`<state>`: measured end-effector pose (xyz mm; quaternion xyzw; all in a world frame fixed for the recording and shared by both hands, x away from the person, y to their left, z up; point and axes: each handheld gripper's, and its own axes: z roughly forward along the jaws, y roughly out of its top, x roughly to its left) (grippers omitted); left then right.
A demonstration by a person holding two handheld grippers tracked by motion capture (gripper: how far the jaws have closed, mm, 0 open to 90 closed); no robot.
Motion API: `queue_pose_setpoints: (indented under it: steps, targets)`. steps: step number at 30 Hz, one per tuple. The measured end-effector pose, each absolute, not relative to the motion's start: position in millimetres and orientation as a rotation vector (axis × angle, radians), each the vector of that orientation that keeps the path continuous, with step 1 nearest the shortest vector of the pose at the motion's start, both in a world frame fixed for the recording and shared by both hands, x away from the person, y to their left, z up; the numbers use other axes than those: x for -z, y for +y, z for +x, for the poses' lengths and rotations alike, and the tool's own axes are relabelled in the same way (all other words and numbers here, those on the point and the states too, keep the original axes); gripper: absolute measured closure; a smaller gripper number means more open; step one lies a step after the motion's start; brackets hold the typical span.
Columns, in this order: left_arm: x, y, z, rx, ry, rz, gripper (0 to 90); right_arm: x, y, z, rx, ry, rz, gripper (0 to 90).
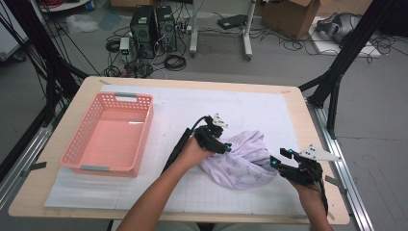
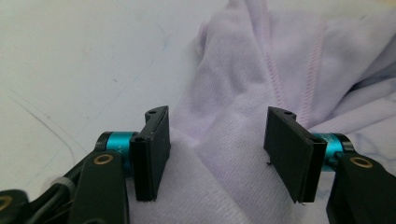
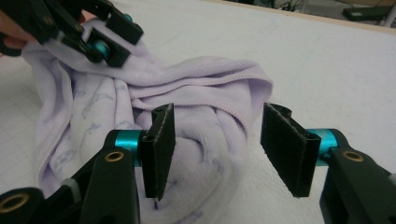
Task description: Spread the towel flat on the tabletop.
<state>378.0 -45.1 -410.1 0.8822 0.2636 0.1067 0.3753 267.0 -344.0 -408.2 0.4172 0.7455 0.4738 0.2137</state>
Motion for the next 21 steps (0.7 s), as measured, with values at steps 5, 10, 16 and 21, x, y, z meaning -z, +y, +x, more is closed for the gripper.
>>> queue_pose_setpoints:
  steps: [5,10,16,21]
  targets:
    - [415.0,-50.5,375.2,-0.342,0.637,2.319,75.7,413.2,-322.2,289.1,-1.247,2.166,1.117,49.5]
    - [400.4,-28.2,379.1,-0.416,0.749,2.244,85.0,432.6,-309.4,303.6,-1.086,2.32,1.135,71.6]
    - [391.9,17.8,372.9,-0.455,0.861,2.083,85.1,428.0,-325.2,285.8,-1.076,2.301,1.185,79.5]
    - [399.2,51.1,362.3,-0.492,0.926,2.003,85.0,423.9,-336.2,261.4,-1.022,2.334,1.176,80.3]
